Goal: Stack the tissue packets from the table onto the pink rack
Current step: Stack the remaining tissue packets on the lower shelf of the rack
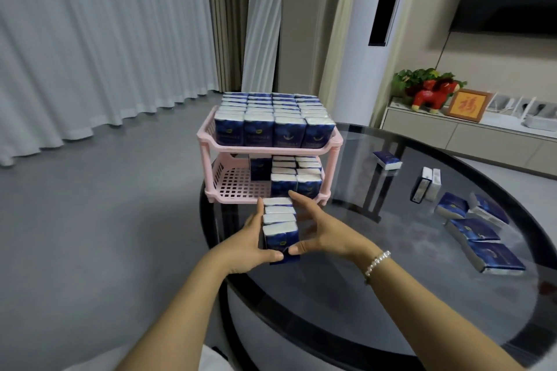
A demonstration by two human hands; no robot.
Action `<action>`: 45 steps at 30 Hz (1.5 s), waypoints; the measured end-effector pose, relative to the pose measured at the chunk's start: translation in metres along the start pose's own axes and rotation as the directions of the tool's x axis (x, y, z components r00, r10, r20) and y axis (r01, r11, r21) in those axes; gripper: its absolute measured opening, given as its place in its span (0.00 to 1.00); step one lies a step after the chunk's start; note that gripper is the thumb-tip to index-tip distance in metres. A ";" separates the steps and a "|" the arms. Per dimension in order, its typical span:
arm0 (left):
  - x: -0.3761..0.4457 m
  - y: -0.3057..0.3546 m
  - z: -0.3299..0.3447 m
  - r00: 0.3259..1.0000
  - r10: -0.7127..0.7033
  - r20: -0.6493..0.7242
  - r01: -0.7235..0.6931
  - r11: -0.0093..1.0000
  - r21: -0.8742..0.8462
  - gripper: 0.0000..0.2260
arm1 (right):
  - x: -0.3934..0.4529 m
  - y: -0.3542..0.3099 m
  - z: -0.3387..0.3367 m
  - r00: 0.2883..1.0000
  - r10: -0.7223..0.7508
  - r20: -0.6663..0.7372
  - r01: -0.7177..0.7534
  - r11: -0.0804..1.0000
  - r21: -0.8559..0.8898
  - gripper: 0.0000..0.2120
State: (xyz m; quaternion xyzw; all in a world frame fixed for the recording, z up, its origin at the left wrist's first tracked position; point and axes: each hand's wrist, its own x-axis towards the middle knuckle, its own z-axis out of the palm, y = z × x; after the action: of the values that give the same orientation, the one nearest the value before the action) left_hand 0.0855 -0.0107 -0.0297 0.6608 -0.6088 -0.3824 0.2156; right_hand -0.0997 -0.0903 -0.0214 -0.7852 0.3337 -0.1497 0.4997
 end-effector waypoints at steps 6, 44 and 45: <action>-0.001 -0.001 0.000 0.999 -0.021 0.035 0.018 0.996 0.083 0.51 | 0.002 -0.009 -0.010 0.998 0.014 0.059 -0.005 0.989 -0.147 0.48; 0.091 -0.030 -0.078 0.962 0.057 -0.266 -0.094 0.987 -0.127 0.41 | 0.144 -0.039 -0.023 0.992 -0.050 -0.114 0.001 0.921 -0.390 0.40; 0.093 -0.029 -0.077 0.959 0.061 -0.275 -0.101 0.986 -0.135 0.41 | 0.148 -0.038 -0.023 0.991 -0.030 -0.134 -0.026 0.917 -0.399 0.43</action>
State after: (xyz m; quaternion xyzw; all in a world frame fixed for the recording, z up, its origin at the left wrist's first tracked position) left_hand 0.1603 -0.1100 -0.0267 0.6634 -0.5702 -0.3236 0.3606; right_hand 0.0094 -0.1951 0.0086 -0.8588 0.3900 -0.1324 0.3046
